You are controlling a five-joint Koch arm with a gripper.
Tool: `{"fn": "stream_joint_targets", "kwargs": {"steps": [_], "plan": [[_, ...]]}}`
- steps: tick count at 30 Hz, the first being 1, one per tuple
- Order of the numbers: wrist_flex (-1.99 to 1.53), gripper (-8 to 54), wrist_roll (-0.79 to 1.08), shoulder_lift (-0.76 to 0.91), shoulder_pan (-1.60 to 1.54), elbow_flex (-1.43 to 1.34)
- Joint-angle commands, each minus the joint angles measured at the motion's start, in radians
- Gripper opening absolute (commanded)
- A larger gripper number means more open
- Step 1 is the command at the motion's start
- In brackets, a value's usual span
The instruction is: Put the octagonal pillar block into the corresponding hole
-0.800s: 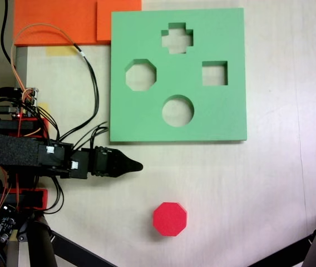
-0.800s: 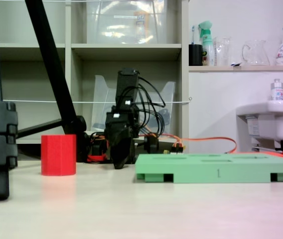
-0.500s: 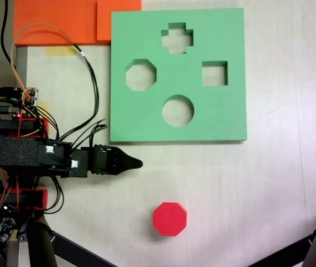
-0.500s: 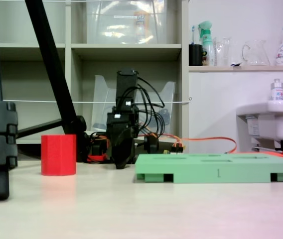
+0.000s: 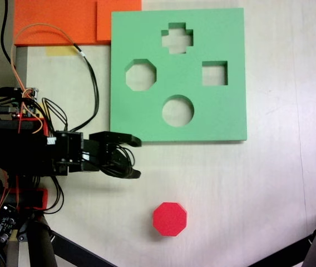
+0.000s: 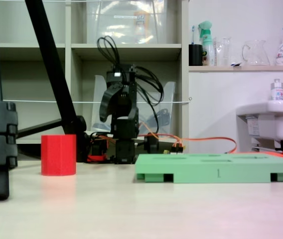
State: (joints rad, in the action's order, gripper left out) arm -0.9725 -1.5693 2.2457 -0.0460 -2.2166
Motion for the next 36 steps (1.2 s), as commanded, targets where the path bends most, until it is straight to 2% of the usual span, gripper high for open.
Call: {"fn": "stream_joint_targets", "kwargs": {"steps": [1, 3, 5, 6, 10, 17, 19, 24, 36], "plan": [[-0.184, 29.4, -0.035, 0.077, -0.005, 0.14], [-0.265, 29.7, -0.029, 0.075, 0.08, 0.247], [-0.337, 31.9, 0.061, 0.046, 0.166, 0.339], [-0.403, 36.8, 0.104, -0.014, 0.21, 0.411], [-0.497, 47.2, 0.183, -0.192, 0.319, 0.554], [-0.48, 48.1, 0.196, -0.433, 0.394, 0.653], [-0.476, 51.9, 0.196, -0.509, 0.394, 0.704], [-0.472, 52.3, 0.198, -0.676, 0.391, 0.844], [-0.364, 52.2, 0.195, -0.841, 0.402, 0.865]]}}
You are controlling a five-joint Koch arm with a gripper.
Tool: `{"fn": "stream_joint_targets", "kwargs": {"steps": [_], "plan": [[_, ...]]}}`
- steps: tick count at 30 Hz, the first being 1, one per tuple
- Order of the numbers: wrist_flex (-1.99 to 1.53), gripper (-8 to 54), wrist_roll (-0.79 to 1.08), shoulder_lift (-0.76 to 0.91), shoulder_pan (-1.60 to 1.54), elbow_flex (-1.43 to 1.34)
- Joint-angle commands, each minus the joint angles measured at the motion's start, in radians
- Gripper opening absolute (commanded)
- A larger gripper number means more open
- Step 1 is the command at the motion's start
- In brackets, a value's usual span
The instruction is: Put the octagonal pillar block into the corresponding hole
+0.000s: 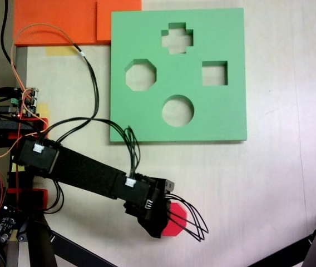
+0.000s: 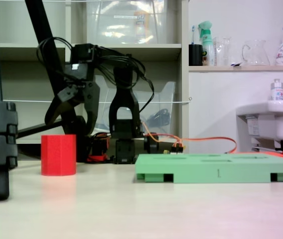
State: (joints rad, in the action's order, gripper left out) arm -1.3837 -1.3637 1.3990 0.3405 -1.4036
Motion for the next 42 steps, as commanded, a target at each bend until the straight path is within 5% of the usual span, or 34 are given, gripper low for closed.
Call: {"fn": "stream_joint_targets", "kwargs": {"steps": [1, 20, 23, 29, 42], "plan": [[0.052, 52.2, -0.011, -0.003, 0.018, 0.052], [0.083, 51.5, 0.054, -0.17, 0.057, 0.08], [0.077, 33.4, 0.049, -0.184, 0.04, 0.064], [0.048, 21.4, 0.035, -0.184, 0.057, 0.002], [-0.112, 18.3, -0.012, 0.008, 0.006, -0.008]]}}
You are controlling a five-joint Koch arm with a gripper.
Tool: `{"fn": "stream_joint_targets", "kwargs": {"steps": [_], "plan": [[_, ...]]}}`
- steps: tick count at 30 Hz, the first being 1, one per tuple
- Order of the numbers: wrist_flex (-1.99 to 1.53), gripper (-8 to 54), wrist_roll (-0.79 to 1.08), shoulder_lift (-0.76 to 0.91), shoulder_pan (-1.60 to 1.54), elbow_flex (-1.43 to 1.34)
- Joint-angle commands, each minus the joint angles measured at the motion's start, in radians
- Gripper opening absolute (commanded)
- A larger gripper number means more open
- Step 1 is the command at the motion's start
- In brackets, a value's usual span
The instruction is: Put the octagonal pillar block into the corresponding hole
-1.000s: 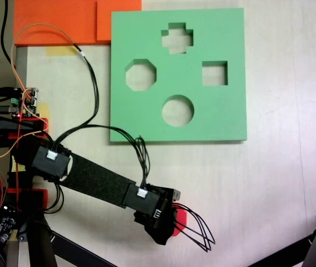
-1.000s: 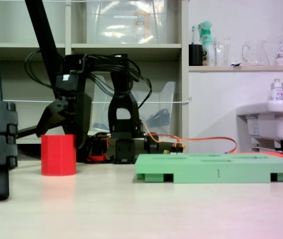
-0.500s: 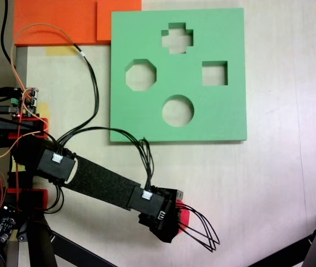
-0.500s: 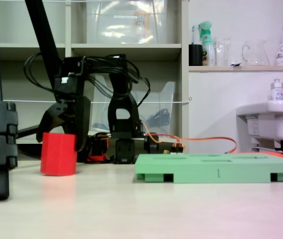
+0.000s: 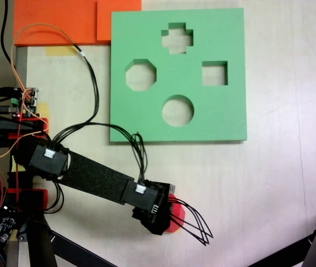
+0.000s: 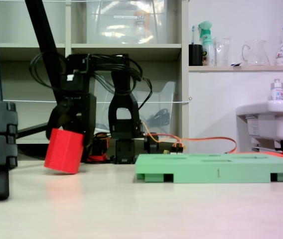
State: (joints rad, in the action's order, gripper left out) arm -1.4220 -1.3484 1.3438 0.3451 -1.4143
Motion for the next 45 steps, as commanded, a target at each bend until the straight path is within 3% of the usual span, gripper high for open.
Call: {"fn": "stream_joint_targets", "kwargs": {"steps": [1, 5, 7, 11, 15, 19, 30, 45], "plan": [[-0.084, 18.3, -0.044, 0.091, -0.015, 0.003], [-0.126, 17.8, -0.132, 0.206, -0.103, 0.003], [-0.158, 14.8, -0.218, 0.264, -0.169, 0.003], [-0.184, 14.4, -0.439, 0.339, -0.37, 0.003], [-0.186, 14.4, -0.69, 0.357, -0.655, 0.012], [-0.178, 14.4, -0.802, 0.272, -0.925, 0.106], [-0.169, 14.4, -0.792, 0.031, -1.229, 0.342], [-0.172, 14.5, -0.793, -0.072, -1.261, 0.348]]}}
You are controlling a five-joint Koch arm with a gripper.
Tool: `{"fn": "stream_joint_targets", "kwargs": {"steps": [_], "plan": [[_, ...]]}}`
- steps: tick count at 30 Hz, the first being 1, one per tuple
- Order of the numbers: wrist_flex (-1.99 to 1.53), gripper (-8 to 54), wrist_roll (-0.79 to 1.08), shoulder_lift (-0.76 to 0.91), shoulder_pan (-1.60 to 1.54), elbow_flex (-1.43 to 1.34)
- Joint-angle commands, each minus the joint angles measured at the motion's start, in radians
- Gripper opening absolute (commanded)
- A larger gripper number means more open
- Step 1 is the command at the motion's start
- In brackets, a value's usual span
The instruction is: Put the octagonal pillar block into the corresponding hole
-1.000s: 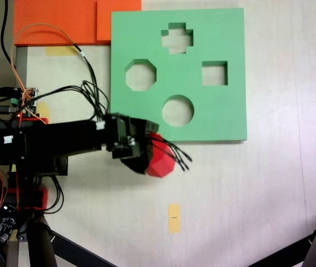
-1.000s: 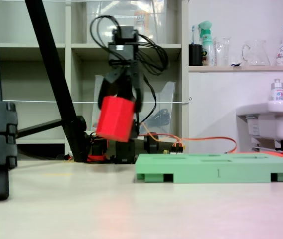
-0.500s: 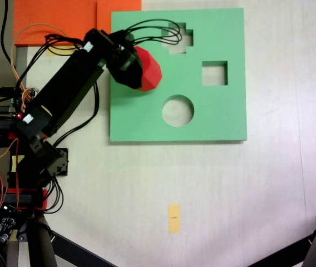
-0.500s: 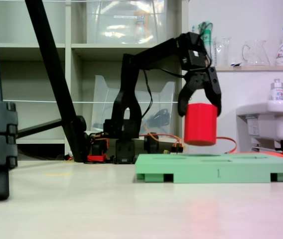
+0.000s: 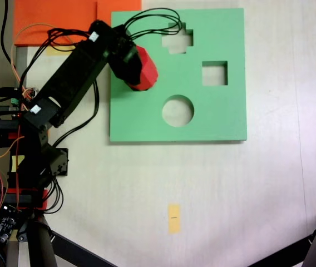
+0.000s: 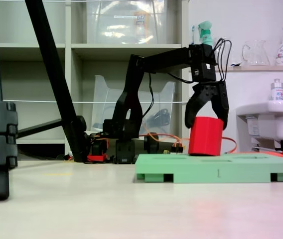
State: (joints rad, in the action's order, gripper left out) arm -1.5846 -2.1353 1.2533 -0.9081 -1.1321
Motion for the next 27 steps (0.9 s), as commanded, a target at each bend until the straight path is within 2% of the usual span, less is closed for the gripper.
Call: {"fn": "stream_joint_targets", "kwargs": {"steps": [1, 8, 19, 27], "plan": [[-0.009, 14.8, -0.02, 0.017, -0.008, 0.066], [-0.026, 14.7, -0.089, 0.02, -0.012, 0.063], [-0.072, 14.9, -0.299, 0.028, -0.018, 0.015], [-0.074, 16.5, -0.348, 0.015, 0.015, 0.005]]}}
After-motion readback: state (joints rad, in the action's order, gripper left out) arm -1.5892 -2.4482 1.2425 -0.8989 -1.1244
